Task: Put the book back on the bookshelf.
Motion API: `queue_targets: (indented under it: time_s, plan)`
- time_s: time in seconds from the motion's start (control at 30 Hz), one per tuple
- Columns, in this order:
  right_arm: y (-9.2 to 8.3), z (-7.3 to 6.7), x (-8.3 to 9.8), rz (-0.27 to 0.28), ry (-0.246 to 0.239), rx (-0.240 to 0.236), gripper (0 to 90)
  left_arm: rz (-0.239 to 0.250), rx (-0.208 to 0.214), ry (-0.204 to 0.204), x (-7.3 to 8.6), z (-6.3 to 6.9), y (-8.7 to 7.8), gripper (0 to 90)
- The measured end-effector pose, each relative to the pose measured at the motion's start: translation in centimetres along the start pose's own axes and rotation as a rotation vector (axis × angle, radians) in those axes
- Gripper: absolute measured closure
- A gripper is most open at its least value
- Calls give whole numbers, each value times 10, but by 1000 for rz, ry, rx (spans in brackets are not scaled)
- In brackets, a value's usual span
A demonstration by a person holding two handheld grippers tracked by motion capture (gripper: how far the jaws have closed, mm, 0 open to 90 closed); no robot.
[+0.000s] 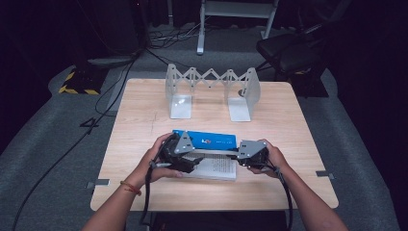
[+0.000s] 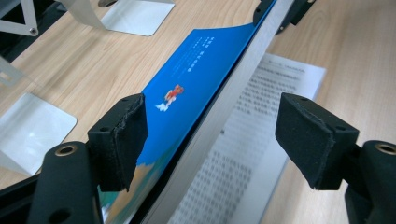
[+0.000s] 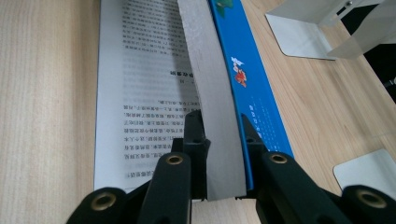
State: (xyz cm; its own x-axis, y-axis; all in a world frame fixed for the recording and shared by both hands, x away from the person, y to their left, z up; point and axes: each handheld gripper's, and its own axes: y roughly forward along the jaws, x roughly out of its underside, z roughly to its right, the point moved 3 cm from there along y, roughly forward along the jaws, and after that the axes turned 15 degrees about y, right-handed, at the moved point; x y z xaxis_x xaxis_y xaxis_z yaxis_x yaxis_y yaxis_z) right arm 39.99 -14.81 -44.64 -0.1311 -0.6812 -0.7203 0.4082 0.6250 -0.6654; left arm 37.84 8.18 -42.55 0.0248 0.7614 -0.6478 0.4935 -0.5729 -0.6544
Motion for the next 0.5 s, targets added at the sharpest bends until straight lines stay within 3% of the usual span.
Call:
queue_targets:
  time_s: [0.07, 0.13, 0.2, 0.27, 0.4, 0.5]
  plan:
    - [1, -1, -4, -4, 5, -4, 797, -19, -25, 11, -2, 2, 8, 264]
    - [1, -1, -6, -5, 16, -10, 797, -29, 16, 3, 0, 5, 17, 269]
    - [1, 0, -7, -8, 36, -19, 796, -80, 20, 19, 3, 9, 26, 265]
    - [2, -1, -8, -19, 34, -19, 795, -90, 11, 12, 8, 11, 31, 258]
    - [4, -4, -11, -35, 30, -7, 794, -68, -40, -7, 15, 11, 30, 426]
    - [5, -4, -14, -47, 24, -2, 790, -45, -31, -26, 22, 11, 30, 584]
